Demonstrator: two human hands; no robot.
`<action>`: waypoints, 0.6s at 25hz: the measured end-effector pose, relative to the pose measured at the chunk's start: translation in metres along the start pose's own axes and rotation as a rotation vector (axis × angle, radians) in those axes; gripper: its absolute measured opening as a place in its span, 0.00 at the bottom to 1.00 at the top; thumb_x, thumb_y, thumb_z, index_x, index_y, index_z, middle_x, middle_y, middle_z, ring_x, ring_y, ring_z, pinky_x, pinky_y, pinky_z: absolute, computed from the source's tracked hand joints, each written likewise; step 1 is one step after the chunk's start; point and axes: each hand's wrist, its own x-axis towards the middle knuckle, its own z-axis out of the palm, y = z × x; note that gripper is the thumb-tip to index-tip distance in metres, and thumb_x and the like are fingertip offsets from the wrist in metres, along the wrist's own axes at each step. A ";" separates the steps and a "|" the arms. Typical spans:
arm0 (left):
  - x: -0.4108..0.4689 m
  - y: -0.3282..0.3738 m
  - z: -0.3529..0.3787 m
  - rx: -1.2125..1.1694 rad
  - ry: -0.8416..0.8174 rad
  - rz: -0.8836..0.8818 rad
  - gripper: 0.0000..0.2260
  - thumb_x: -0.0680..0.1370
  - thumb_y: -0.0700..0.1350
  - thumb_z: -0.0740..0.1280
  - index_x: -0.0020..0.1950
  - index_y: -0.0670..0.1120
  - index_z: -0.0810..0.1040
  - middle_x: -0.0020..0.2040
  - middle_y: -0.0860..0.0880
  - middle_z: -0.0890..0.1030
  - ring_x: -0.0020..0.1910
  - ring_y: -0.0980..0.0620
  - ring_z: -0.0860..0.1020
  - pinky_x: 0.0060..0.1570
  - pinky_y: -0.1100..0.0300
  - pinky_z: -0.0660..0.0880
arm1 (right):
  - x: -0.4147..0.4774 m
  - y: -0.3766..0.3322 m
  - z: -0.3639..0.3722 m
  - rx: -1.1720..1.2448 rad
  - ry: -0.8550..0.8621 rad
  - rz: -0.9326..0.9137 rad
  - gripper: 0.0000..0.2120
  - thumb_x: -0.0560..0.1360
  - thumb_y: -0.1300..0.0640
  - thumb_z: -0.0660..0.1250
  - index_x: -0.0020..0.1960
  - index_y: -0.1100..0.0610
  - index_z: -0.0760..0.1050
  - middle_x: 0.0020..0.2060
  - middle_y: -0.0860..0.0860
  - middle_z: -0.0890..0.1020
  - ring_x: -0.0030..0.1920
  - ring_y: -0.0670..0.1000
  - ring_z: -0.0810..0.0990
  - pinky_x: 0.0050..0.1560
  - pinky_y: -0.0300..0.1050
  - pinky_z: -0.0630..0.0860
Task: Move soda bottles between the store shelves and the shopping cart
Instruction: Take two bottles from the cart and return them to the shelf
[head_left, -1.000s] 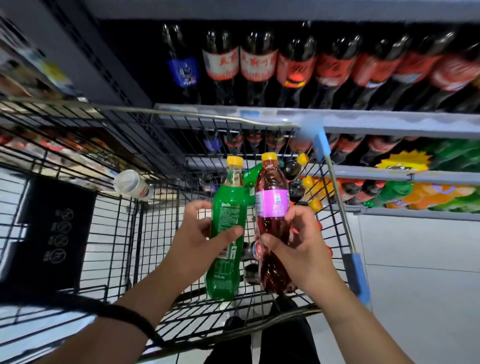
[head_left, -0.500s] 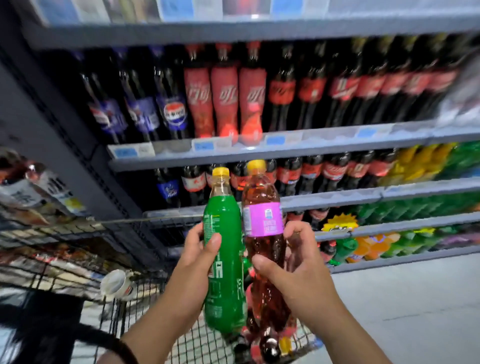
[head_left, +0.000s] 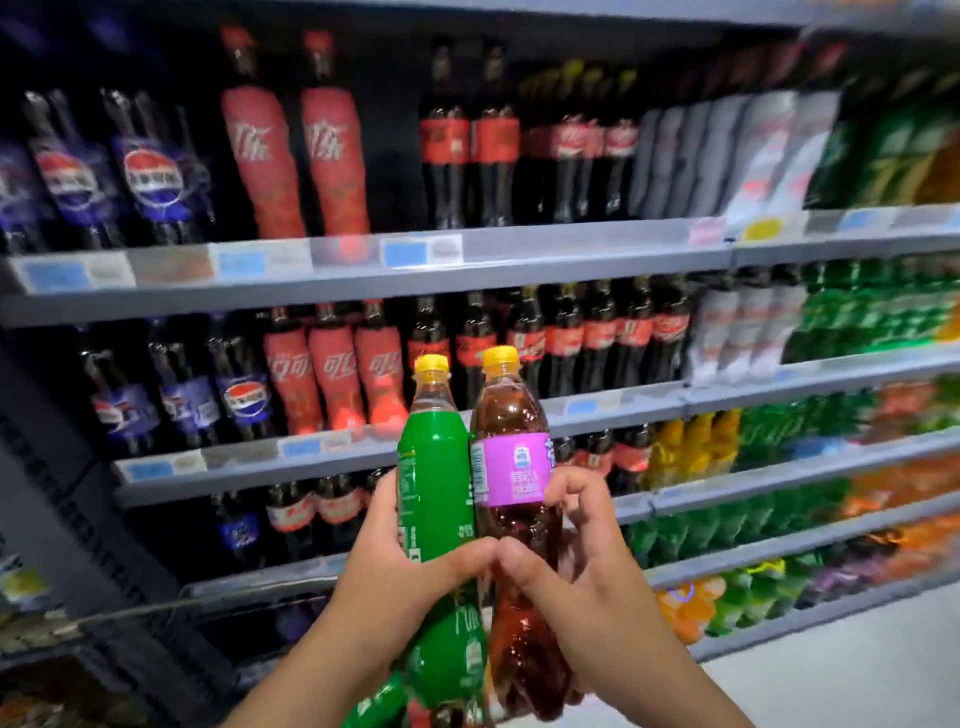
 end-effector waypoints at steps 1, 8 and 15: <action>0.003 0.005 0.019 -0.012 -0.009 0.010 0.41 0.54 0.56 0.85 0.65 0.56 0.75 0.55 0.50 0.86 0.53 0.51 0.85 0.45 0.61 0.80 | -0.002 -0.006 -0.019 0.027 0.024 0.005 0.11 0.71 0.58 0.69 0.49 0.45 0.72 0.46 0.46 0.82 0.45 0.49 0.82 0.44 0.43 0.79; 0.024 0.022 0.175 -0.058 -0.083 0.047 0.42 0.55 0.57 0.85 0.67 0.56 0.74 0.57 0.48 0.85 0.55 0.47 0.85 0.46 0.58 0.82 | -0.029 -0.062 -0.169 0.076 0.096 -0.022 0.13 0.73 0.60 0.70 0.53 0.45 0.77 0.57 0.54 0.83 0.54 0.56 0.85 0.53 0.50 0.82; 0.040 0.037 0.292 -0.139 -0.246 0.106 0.37 0.59 0.57 0.84 0.66 0.59 0.74 0.58 0.48 0.85 0.55 0.47 0.85 0.45 0.59 0.82 | -0.050 -0.106 -0.278 0.205 0.143 0.005 0.15 0.66 0.58 0.79 0.40 0.50 0.73 0.50 0.61 0.72 0.52 0.59 0.72 0.56 0.60 0.67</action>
